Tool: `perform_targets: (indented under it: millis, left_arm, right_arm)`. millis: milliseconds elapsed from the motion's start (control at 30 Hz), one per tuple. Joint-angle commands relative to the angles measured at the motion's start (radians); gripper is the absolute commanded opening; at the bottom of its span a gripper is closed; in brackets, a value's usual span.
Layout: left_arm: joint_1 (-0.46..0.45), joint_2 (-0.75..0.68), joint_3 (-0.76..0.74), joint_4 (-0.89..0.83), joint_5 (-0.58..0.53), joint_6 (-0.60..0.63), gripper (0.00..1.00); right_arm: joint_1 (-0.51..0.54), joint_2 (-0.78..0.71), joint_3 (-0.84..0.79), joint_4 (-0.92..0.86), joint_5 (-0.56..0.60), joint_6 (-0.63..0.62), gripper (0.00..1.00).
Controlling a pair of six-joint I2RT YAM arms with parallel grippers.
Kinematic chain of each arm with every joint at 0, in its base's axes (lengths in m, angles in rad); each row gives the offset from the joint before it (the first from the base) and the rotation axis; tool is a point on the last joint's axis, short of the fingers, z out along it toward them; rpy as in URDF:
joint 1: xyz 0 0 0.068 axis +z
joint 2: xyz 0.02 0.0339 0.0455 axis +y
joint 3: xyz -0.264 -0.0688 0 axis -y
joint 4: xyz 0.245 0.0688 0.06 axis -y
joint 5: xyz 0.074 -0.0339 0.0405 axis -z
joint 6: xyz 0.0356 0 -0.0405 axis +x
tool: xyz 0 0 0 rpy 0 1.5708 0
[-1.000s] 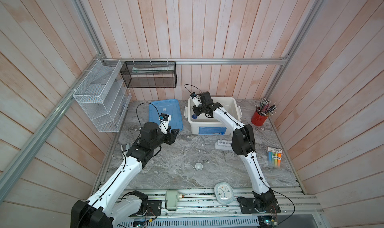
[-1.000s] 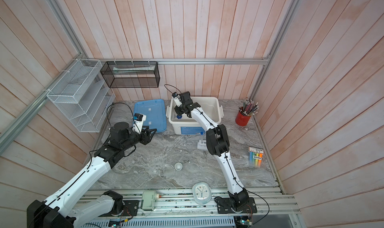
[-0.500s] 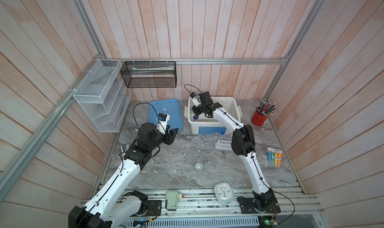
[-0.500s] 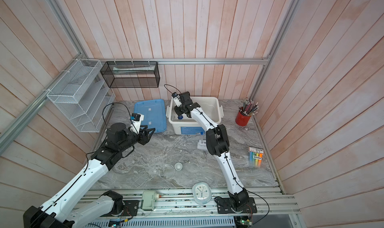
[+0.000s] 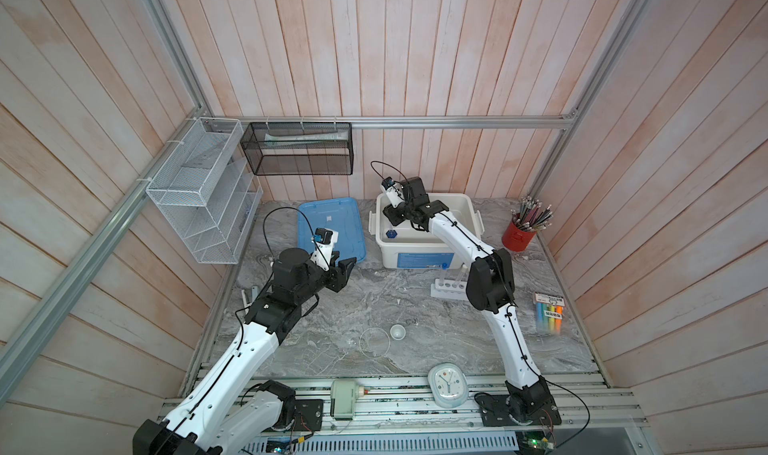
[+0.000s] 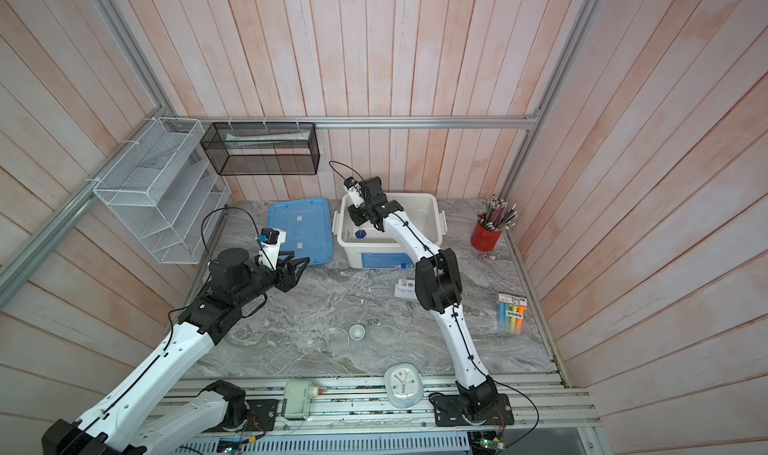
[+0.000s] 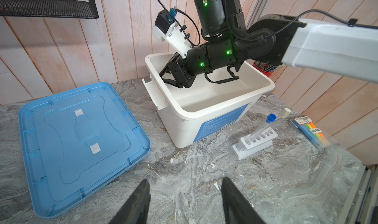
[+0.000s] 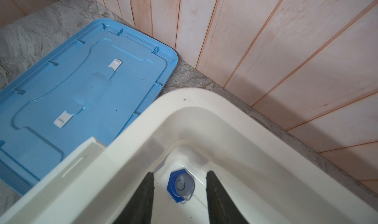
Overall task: Organize the chemistry lab equipment
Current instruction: 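Raise the right gripper out of the bin and draw it back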
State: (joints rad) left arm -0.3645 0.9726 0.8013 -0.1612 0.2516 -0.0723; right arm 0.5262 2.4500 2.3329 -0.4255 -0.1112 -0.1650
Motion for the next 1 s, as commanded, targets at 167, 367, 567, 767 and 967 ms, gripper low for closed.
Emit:
perform_targets:
  millis: [167, 367, 567, 767, 967]
  left_arm:
    - [0.006, -0.016, -0.017, 0.008, 0.012, 0.001, 0.58]
    - [0.007, -0.021, -0.010, 0.001, 0.009, 0.002, 0.58]
    - [0.007, -0.046, -0.009, -0.011, 0.008, 0.002, 0.57]
    - [0.020, -0.096, -0.022, -0.017, 0.030, -0.054, 0.58]
    - [0.042, -0.127, -0.031, -0.024, 0.092, -0.081, 0.58]
  right_arm:
    - [-0.015, -0.062, 0.020, 0.009, -0.022, 0.014, 0.44]
    - [-0.022, -0.092, 0.021, 0.014, -0.038, 0.025, 0.44]
    - [-0.022, -0.168, 0.023, -0.010, -0.038, 0.024, 0.44]
    - [-0.011, -0.284, -0.029, -0.066, 0.010, 0.033, 0.44]
    - [0.043, -0.481, -0.241, -0.081, 0.119, 0.038, 0.44]
